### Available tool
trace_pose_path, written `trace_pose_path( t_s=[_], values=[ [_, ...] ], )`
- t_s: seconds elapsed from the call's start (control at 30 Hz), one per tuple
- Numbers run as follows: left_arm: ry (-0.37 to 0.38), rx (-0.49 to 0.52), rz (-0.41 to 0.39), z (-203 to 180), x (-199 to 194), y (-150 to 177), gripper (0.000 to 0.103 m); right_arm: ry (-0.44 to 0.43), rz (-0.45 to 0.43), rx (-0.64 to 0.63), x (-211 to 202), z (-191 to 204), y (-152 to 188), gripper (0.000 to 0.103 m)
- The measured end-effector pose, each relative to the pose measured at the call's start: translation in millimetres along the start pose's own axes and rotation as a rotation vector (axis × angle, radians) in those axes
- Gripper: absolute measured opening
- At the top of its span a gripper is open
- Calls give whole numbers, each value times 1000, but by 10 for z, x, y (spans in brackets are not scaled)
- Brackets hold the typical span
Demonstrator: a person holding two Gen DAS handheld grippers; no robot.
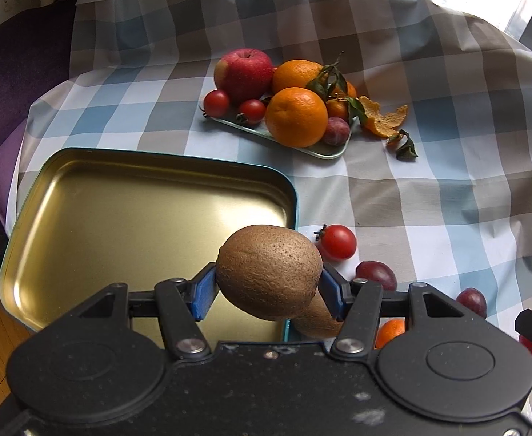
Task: Organize fruits
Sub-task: 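Lift the kiwi over the tin tray with the left gripper while the right carries the tomato there, then open the left gripper to drop the kiwi in the tray while the right releases the tomato there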
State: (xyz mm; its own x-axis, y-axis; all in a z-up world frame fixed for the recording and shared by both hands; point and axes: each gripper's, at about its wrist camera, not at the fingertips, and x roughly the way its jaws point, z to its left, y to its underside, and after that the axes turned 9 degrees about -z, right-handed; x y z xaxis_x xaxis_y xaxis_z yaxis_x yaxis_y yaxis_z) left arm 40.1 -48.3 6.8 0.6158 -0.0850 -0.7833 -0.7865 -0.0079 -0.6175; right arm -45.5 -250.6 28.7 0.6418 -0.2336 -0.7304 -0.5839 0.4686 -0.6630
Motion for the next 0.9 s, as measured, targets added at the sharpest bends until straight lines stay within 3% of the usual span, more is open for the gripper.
trace_pose_path(
  t_s=[0.43, 0.67, 0.9],
  values=[
    [-147, -119, 32, 938, 157, -101, 60, -120, 24, -172, 115, 947, 121, 45],
    [-243, -130, 35, 1422, 253, -101, 60, -187, 49, -275, 211, 1519, 253, 45],
    [-249, -146, 60, 1748, 359, -96, 60, -199, 69, -360, 308, 1894, 428, 45]
  ],
)
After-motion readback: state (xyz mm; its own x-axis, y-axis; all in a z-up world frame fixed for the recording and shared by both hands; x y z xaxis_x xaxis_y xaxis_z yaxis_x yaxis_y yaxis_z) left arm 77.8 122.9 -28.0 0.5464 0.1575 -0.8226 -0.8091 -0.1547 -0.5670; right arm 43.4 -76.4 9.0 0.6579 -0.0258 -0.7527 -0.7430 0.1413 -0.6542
